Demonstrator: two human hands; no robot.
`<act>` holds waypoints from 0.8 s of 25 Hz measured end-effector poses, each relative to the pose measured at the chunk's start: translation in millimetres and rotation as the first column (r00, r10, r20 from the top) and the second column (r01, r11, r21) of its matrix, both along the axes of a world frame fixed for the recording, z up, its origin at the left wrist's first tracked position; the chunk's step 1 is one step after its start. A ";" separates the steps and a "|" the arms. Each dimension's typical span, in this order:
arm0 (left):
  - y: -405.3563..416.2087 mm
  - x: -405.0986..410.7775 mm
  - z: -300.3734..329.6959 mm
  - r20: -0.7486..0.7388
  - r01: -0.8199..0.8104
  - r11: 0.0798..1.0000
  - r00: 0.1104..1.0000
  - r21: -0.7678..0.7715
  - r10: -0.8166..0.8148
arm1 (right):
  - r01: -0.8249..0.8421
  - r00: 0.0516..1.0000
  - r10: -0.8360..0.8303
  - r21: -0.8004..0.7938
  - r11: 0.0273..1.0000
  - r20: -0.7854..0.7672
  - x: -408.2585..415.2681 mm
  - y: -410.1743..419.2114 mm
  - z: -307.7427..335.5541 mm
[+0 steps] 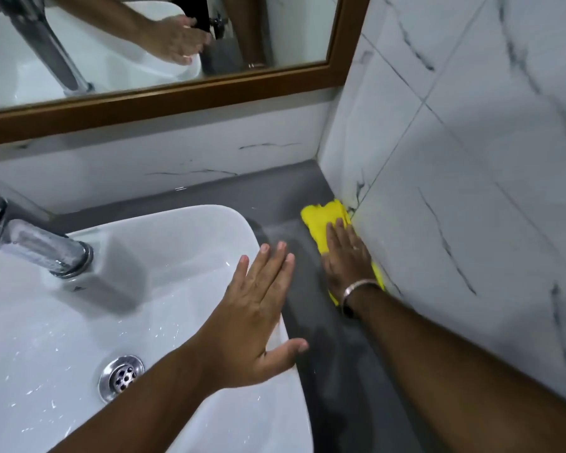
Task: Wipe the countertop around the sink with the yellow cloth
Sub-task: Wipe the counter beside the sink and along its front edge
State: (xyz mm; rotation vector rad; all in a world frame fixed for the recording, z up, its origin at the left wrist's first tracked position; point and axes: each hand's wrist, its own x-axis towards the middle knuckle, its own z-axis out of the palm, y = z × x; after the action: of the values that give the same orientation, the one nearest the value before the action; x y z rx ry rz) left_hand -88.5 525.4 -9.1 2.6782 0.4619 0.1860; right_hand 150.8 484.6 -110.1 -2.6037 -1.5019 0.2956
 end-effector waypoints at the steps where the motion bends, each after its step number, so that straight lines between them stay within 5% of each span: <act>1: -0.4 0.5 -0.2 0.013 -0.002 1.000 1.000 -0.016 0.002 | -0.048 0.999 0.048 0.002 0.999 -0.016 10.1 23.2 -0.1; 4: 1.2 2.1 -3.0 0.029 -0.006 1.000 1.000 -0.015 0.006 | -0.310 0.950 0.308 0.048 0.949 0.050 7.1 40.9 -7.5; 7: 1.1 0.0 -2.4 0.017 0.006 1.000 1.000 -0.017 -0.006 | -0.690 0.714 0.689 -0.040 0.723 0.124 -40.3 -54.9 -11.0; 11: 0.6 0.4 0.0 -0.002 0.010 0.999 1.000 -0.031 -0.010 | -0.539 0.840 0.538 -0.011 0.843 0.069 -30.5 -121.4 -6.7; 16: -0.2 1.3 -2.0 -0.009 0.004 1.000 1.000 -0.028 -0.004 | -0.092 0.995 0.093 -0.042 0.995 0.029 -12.3 -28.8 -3.2; 20: -0.4 -0.2 2.3 -0.022 0.009 1.000 1.000 0.001 -0.009 | -0.394 0.915 0.400 -0.105 0.913 0.046 -80.0 -102.7 -20.5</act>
State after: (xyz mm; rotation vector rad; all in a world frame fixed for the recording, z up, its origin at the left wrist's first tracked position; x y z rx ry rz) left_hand -88.7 524.9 -6.8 2.6853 0.4561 0.1536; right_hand 70.8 381.8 -130.6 -2.3706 -2.0885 0.3256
